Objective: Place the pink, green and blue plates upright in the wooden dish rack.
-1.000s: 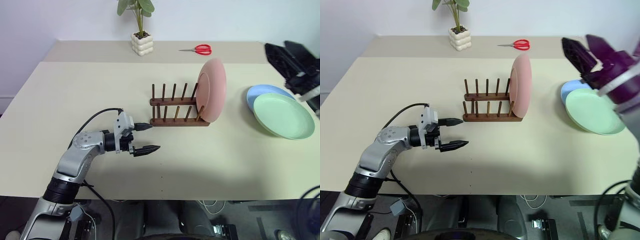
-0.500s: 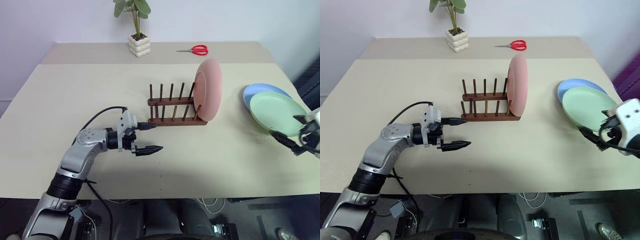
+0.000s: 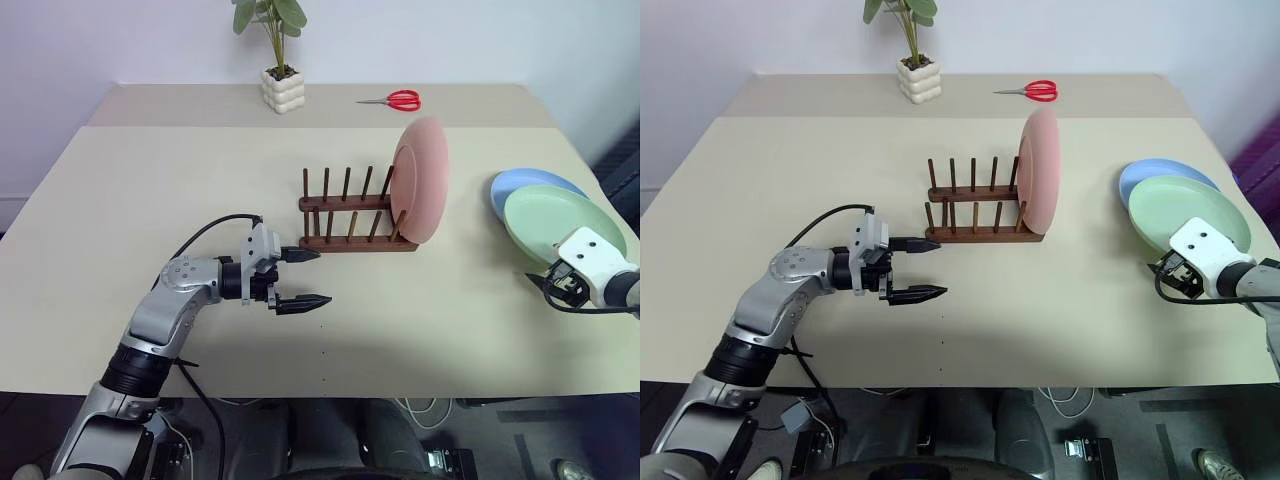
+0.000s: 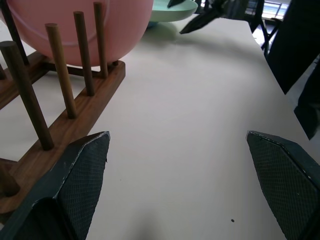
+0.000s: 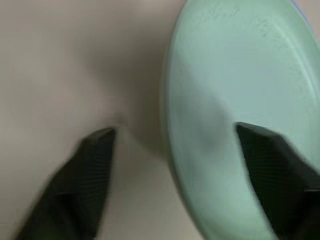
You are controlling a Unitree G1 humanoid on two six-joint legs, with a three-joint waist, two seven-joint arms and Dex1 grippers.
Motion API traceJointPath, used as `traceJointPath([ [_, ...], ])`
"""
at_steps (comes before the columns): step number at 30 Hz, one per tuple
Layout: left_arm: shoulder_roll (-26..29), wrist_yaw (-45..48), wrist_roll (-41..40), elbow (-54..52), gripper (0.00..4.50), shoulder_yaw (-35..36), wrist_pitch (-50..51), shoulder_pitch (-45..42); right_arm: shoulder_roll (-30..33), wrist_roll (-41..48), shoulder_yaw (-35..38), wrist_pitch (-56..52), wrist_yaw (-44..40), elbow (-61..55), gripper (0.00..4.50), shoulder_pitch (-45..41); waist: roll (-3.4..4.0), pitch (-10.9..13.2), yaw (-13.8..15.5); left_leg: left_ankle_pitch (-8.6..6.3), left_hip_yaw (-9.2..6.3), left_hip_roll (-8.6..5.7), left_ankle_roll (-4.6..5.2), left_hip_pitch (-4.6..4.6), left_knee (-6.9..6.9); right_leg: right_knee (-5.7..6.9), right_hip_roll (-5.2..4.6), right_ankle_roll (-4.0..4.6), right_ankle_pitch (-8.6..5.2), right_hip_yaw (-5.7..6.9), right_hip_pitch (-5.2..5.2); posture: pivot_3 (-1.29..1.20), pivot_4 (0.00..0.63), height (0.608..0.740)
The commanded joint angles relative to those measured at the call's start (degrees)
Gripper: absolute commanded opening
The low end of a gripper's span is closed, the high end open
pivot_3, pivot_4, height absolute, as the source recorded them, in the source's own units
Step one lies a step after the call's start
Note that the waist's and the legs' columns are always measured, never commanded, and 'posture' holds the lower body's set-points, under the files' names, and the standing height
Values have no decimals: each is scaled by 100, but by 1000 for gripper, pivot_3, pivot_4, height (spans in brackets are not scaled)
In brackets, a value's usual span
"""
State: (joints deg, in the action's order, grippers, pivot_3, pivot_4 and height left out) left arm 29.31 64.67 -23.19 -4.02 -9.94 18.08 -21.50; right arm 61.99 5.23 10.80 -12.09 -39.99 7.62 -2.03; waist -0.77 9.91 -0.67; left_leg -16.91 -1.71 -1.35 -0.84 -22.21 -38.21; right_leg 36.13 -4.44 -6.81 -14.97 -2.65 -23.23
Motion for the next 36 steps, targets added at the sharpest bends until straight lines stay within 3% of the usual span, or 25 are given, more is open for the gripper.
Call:
traceJointPath([
  [1,44,14,-71,-259,4500,111,-71,58,-16,-132,76,107,-35,5,1622,-90,0,0,-1,0,0,0,0,0,0,0,0,0,0,0,0,0,150,740],
  [4,32,-8,-68,-288,4500,114,-61,84,-51,-192,131,38,2,-184,122,12,1,-1,2,0,-1,-1,0,0,-1,1,-1,0,0,1,0,0,150,740],
  [5,27,-14,-69,-295,4500,112,-56,89,-73,-198,183,-8,25,-301,46,73,0,-1,1,0,-1,-1,0,0,-1,1,-1,0,0,0,0,0,150,740],
  [14,0,-37,-83,-274,4500,124,-31,80,-169,-784,1133,-159,791,-1691,46,633,5,-1,5,0,-3,-3,0,0,-2,3,-2,-2,2,1,1,0,150,740],
  [22,-62,-146,-149,-227,4500,258,-58,-64,74,-1344,1411,279,1418,-2609,46,-746,17,-1,-12,2,-2,-3,-2,3,-1,8,0,-4,2,0,-3,0,150,740],
  [26,-25,-271,-222,-248,4500,482,-63,-147,-205,-643,884,31,1300,-3217,46,-2319,21,1,-34,2,-3,-2,-3,-5,-1,8,-1,-4,3,1,-10,0,150,740],
  [29,53,-345,-201,-186,4500,648,-93,-157,-990,536,330,-737,1151,-3808,46,-3422,18,1,-37,2,-12,3,-3,-5,1,8,2,-4,3,7,-9,0,150,740],
  [36,172,-419,-172,-185,4500,833,-130,-41,-2681,3001,139,-2331,1521,-4476,46,-4315,14,4,9,2,-20,-4,-3,-19,0,6,-14,-4,3,15,-16,0,150,740],
])
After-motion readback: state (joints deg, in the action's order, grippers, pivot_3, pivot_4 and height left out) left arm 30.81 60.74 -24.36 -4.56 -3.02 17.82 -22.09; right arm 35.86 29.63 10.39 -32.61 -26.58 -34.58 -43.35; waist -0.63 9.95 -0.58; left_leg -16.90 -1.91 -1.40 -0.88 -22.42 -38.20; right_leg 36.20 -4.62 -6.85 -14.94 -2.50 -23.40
